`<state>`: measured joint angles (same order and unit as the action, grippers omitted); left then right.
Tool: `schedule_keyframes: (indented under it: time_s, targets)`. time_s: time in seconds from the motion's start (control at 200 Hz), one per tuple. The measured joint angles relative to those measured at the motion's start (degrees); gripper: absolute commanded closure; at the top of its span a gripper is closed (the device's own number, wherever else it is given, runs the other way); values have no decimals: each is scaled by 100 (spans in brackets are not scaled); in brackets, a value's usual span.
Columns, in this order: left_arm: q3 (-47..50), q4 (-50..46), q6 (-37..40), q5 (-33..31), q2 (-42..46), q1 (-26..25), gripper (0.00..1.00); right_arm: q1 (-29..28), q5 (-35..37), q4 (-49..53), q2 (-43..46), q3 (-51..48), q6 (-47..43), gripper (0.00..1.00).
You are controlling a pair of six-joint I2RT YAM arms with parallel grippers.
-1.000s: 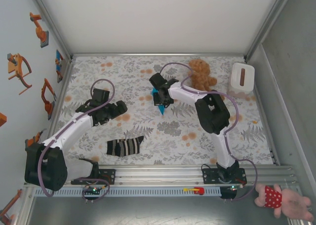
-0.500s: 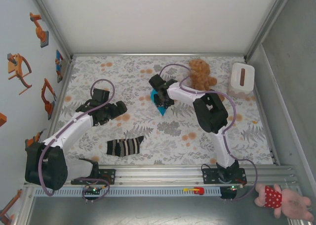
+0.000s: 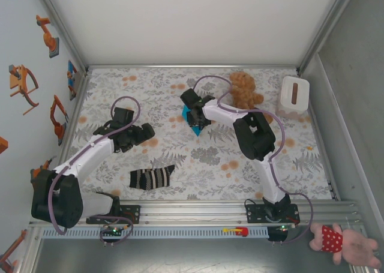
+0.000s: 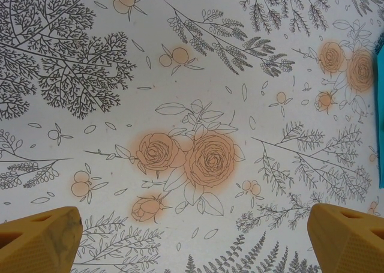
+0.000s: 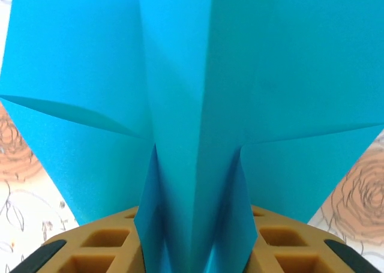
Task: Fold a paper plane with a square sheet of paper (pick it up from the middle)
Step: Move the paper plane to the center of the table.
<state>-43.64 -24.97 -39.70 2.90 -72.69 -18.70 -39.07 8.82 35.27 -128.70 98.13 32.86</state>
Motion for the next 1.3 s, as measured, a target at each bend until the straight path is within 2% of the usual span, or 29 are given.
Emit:
schedule_keyframes:
  time_s: [0.681,0.881,1.077,1.297]
  targets:
    - [-35,2,-15,232,-90,0,4,151,153,-387,-247,299,-168,63]
    - [-203,-31,-83,243,190,0,4,164,107,-251,-144,326,-188,62]
    - [-459,-151,-114,-66,651,0,4,179,87,-164,525,310,-234,58]
    - [-544,-273,24,-833,1185,46,4,177,374,-337,2120,-385,-310,48]
